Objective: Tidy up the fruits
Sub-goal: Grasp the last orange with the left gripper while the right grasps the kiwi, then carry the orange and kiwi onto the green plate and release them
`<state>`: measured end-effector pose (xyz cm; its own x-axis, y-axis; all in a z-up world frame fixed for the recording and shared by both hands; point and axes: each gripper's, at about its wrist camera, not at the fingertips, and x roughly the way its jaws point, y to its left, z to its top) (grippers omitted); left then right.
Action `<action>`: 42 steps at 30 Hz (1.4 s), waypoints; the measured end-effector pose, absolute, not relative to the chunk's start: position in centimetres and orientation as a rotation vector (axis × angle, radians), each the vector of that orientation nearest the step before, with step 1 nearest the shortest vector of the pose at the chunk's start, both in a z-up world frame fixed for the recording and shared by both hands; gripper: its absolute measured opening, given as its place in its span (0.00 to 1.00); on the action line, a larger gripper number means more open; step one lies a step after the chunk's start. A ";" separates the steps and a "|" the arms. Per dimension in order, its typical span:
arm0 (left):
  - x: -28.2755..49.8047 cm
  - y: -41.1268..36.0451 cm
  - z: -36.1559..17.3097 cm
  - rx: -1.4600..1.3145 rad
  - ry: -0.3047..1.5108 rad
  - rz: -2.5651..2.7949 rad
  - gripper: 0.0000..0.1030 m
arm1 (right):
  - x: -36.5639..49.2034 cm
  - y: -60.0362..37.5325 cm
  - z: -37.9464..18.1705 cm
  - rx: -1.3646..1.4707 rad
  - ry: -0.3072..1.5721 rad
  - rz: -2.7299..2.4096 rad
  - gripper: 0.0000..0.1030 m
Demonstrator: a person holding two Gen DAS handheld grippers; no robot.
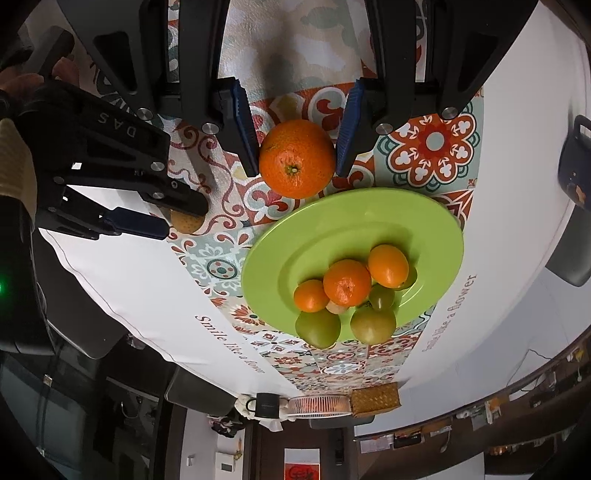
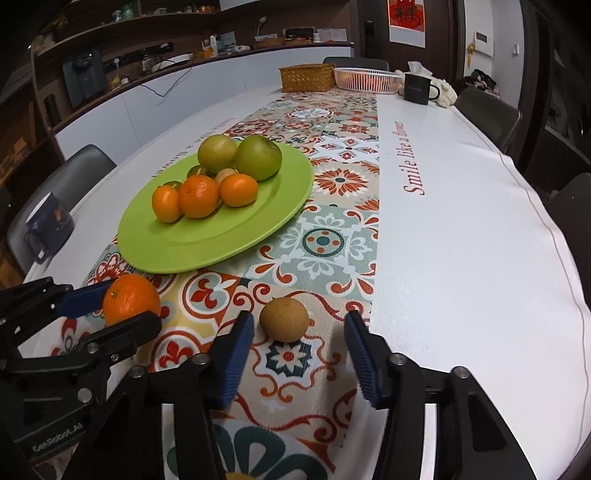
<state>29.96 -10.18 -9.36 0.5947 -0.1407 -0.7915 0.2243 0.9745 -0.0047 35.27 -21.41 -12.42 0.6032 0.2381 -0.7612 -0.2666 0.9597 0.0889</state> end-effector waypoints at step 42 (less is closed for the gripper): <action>23.5 -6.4 -3.5 0.051 0.793 -0.206 0.40 | 27.2 -18.6 -4.7 -0.047 0.727 0.333 0.29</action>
